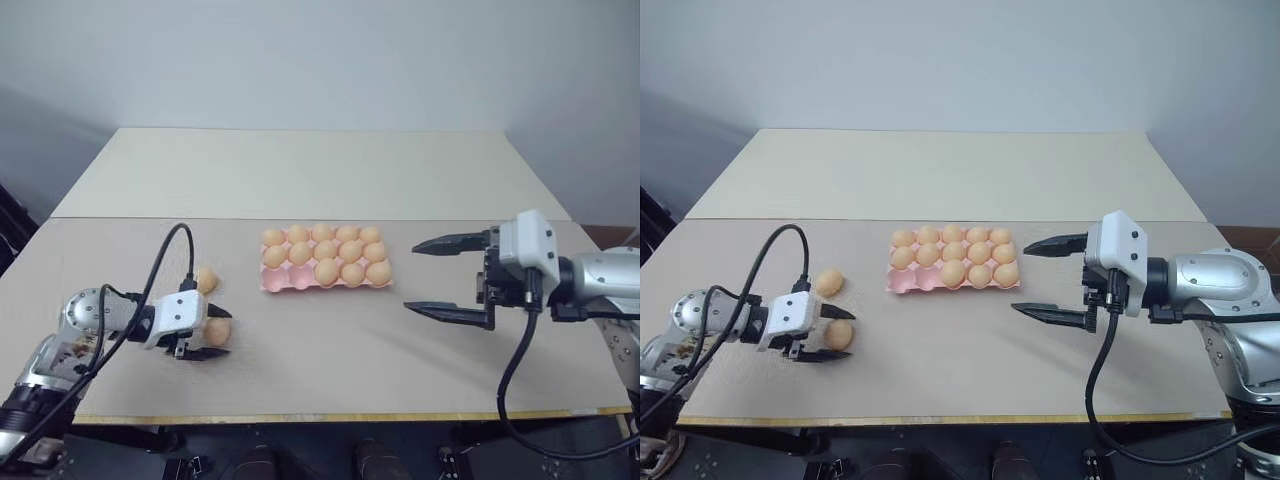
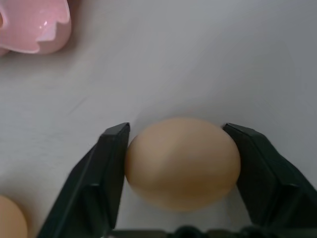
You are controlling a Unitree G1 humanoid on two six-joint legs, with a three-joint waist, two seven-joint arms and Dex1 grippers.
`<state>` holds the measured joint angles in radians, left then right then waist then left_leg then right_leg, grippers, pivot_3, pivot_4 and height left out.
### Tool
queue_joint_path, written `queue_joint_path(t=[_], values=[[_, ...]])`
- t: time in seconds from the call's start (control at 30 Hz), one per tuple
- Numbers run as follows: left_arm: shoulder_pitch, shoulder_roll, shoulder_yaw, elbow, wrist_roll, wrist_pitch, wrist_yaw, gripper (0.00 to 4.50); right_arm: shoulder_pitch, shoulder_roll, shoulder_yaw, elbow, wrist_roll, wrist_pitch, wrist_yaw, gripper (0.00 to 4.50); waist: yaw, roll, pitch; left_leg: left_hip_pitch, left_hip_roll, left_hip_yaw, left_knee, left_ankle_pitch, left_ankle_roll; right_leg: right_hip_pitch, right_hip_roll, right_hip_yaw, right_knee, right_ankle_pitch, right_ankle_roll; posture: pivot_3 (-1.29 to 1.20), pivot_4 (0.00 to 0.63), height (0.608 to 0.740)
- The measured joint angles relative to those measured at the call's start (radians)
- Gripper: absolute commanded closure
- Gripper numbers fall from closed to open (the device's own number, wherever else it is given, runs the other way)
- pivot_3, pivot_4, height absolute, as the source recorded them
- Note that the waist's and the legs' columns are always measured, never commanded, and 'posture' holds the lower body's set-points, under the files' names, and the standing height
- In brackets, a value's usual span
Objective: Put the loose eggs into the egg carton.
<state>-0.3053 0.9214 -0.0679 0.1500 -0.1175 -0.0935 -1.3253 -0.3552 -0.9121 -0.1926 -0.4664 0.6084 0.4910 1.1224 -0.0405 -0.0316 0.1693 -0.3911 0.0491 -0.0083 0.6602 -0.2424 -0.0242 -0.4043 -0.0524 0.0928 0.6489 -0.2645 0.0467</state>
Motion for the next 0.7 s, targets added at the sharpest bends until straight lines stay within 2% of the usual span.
queue_joint_path(t=[0.1,0.27,0.37,0.47,0.57,0.7], values=[[-0.022,0.0,0.0,0.005,-0.01,0.008,-0.008,2.04,0.013,-0.002,-0.019,-0.005,0.007,0.004,-0.019,0.0,0.001,0.0,0.0,0.0,0.0,0.0,0.0,0.0,0.0,0.0,0.0,0.0,0.0,0.0,0.0,0.0,0.15,0.74],[-0.106,-0.022,0.03,-0.01,-0.128,0.107,-0.039,2.04,0.018,-0.002,-0.019,-0.007,0.015,0.008,-0.036,0.0,0.003,0.0,0.0,0.0,0.0,0.0,0.0,0.0,0.0,0.0,0.0,0.0,0.0,0.0,0.0,0.0,0.15,0.74],[-0.183,-0.096,0.053,-0.052,-0.225,0.205,-0.02,2.04,0.017,-0.002,-0.018,-0.007,0.015,0.008,-0.044,0.0,0.008,0.0,0.0,-0.001,0.0,0.0,0.001,0.0,0.0,0.001,0.0,0.0,0.0,0.0,0.001,0.0,0.15,0.74],[-0.275,-0.236,0.043,-0.042,-0.237,0.229,0.056,2.04,0.013,0.0,-0.012,-0.004,0.013,0.008,-0.052,0.0,0.016,0.0,0.0,0.0,-0.001,-0.001,0.002,0.0,0.0,0.001,0.0,0.0,0.0,0.0,0.001,0.0,0.15,0.74],[-0.36,-0.343,-0.015,0.065,-0.169,0.167,0.119,2.04,0.002,0.004,-0.002,-0.002,0.012,0.005,-0.057,0.0,0.022,0.0,0.0,0.0,-0.001,-0.001,0.002,0.0,0.0,0.001,0.0,0.0,0.0,0.001,0.001,0.0,0.15,0.74],[-0.399,-0.418,-0.067,0.214,-0.078,0.07,0.168,2.04,-0.006,0.01,0.007,-0.003,0.012,0.004,-0.069,0.0,0.016,0.0,0.0,0.0,-0.002,-0.001,0.002,0.0,0.0,0.001,0.0,0.001,0.0,0.001,0.001,0.0,0.15,0.74]])
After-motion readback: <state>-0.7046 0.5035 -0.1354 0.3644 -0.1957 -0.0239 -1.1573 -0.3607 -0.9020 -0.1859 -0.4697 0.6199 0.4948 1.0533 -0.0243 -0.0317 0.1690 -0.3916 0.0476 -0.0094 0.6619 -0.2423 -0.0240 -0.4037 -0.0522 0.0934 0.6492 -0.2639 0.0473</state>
